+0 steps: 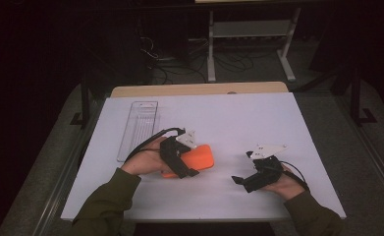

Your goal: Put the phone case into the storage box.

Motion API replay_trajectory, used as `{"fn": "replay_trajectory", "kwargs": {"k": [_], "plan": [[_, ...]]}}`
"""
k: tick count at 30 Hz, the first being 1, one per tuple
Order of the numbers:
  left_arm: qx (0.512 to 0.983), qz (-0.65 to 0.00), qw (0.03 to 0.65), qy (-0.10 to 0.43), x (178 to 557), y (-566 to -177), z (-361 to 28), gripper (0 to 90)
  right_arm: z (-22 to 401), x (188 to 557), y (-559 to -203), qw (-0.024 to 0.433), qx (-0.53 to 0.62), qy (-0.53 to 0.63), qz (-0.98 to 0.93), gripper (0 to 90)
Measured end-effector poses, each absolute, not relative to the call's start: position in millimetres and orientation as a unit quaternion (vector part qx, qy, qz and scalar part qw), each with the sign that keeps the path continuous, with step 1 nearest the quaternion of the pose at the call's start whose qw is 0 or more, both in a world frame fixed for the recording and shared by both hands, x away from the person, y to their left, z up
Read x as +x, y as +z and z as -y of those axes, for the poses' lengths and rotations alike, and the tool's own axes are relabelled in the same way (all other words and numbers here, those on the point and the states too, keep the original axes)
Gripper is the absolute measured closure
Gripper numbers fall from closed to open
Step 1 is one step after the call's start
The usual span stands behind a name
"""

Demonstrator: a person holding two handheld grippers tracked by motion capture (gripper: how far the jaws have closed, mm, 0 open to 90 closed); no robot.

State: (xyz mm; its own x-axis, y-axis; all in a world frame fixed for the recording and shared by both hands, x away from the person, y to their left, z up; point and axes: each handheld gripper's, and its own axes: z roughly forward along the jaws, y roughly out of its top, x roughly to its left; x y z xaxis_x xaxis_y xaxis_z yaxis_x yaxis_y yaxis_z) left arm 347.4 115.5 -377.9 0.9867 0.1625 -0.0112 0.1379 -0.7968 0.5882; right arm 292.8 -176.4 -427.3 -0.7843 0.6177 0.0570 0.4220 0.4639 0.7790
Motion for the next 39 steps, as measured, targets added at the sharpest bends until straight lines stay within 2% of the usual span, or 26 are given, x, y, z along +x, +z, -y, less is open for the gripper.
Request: {"fn": "replay_trajectory", "kwargs": {"k": [11,17,39], "plan": [[0.937,-0.119,0.326,0.037,355.3,-371.6,-126.7,15.2,185.7,280.8,-437.4,0.168,0.392,0.404,-0.809,0.0],[0.931,-0.141,0.333,0.052,360.4,-366.7,-133.8,15.2,191.0,277.6,-441.6,0.168,0.424,0.399,-0.796,0.0],[0.887,-0.248,0.372,0.12,389.3,-347.5,-173.5,15.2,192.3,280.3,-443.9,0.168,0.425,0.396,-0.796,0.0]]}}
